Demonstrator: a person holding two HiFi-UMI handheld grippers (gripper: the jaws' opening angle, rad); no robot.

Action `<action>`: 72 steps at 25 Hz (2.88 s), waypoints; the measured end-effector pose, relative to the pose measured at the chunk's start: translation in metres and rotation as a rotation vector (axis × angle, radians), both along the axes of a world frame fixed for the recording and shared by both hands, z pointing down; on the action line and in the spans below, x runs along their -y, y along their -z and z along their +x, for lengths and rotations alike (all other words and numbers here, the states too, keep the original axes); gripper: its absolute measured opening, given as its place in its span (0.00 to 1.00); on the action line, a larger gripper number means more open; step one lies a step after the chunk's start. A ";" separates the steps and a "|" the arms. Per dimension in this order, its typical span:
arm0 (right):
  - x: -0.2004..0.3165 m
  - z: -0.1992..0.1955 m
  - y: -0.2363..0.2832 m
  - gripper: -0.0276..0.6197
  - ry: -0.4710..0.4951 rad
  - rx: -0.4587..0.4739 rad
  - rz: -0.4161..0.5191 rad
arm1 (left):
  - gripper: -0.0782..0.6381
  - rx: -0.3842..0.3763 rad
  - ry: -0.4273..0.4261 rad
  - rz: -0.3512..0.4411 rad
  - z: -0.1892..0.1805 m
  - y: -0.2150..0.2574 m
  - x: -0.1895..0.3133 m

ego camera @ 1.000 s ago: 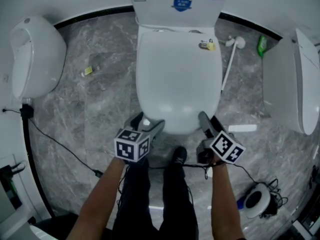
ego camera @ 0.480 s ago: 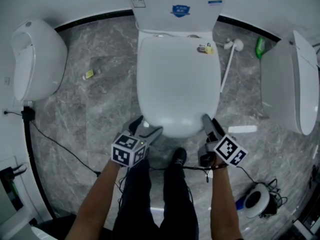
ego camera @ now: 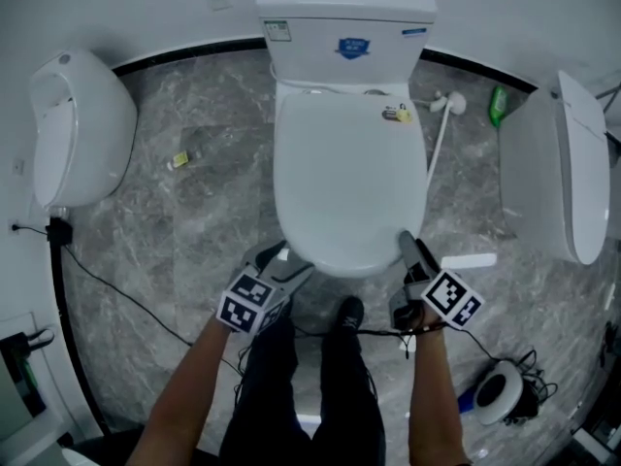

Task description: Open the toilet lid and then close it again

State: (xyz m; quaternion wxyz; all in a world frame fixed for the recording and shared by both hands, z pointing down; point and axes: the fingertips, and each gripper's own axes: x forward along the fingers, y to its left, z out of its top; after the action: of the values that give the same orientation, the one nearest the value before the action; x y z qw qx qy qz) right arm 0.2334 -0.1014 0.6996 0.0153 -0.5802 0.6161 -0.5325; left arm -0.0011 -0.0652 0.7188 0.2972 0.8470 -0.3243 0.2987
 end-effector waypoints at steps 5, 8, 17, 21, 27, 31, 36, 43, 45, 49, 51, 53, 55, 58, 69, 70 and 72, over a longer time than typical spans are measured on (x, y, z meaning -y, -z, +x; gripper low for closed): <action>0.004 0.000 0.012 0.46 -0.034 0.013 0.018 | 0.42 0.034 -0.005 -0.009 -0.013 -0.001 -0.013; 0.004 0.001 0.016 0.46 -0.042 -0.001 0.018 | 0.22 0.060 0.014 0.015 -0.010 -0.002 -0.010; 0.063 -0.044 0.082 0.17 0.083 -0.032 0.218 | 0.12 0.050 0.016 0.012 0.010 0.001 -0.003; 0.073 -0.057 0.090 0.17 0.149 -0.074 0.244 | 0.12 0.063 0.025 0.007 0.010 -0.004 0.004; 0.029 -0.036 0.010 0.19 0.170 -0.180 0.087 | 0.12 0.146 0.068 -0.002 -0.009 -0.038 0.016; 0.005 -0.026 -0.027 0.28 0.183 -0.230 0.020 | 0.13 0.149 0.095 0.000 -0.017 -0.047 0.021; -0.002 -0.014 -0.049 0.53 0.148 -0.262 -0.010 | 0.13 0.176 0.145 -0.026 -0.032 -0.057 0.020; 0.004 -0.022 -0.063 0.59 0.086 -0.097 -0.059 | 0.18 0.177 0.108 -0.082 -0.036 -0.069 0.013; 0.004 -0.027 -0.060 0.59 0.071 -0.043 -0.073 | 0.18 0.182 0.091 -0.094 -0.036 -0.070 0.003; 0.001 -0.048 -0.056 0.59 0.089 0.040 -0.097 | 0.18 0.191 0.042 -0.111 -0.028 -0.070 -0.017; 0.001 -0.056 -0.054 0.59 0.074 0.076 -0.099 | 0.18 0.197 0.023 -0.112 -0.027 -0.070 -0.022; 0.003 -0.061 -0.052 0.59 0.062 0.099 -0.099 | 0.18 0.199 0.023 -0.108 -0.030 -0.070 -0.021; 0.004 -0.062 -0.051 0.59 0.046 0.112 -0.100 | 0.17 0.201 0.033 -0.100 -0.035 -0.069 -0.017; 0.004 -0.060 -0.050 0.59 0.035 0.105 -0.101 | 0.17 0.205 0.036 -0.096 -0.038 -0.071 -0.015; 0.004 -0.064 -0.050 0.59 0.086 0.081 -0.085 | 0.15 0.245 -0.044 -0.046 -0.041 -0.093 -0.004; 0.003 -0.064 -0.050 0.59 0.090 0.074 -0.087 | 0.15 0.248 -0.049 -0.042 -0.041 -0.093 -0.005; 0.002 -0.066 -0.048 0.59 0.103 0.059 -0.086 | 0.15 0.254 -0.047 -0.041 -0.041 -0.091 -0.005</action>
State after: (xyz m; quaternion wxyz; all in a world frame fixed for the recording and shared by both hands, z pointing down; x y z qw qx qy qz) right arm 0.1677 -0.1032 0.7480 -0.0191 -0.5318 0.6209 -0.5755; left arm -0.0423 -0.0599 0.8095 0.2636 0.8035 -0.3332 0.4171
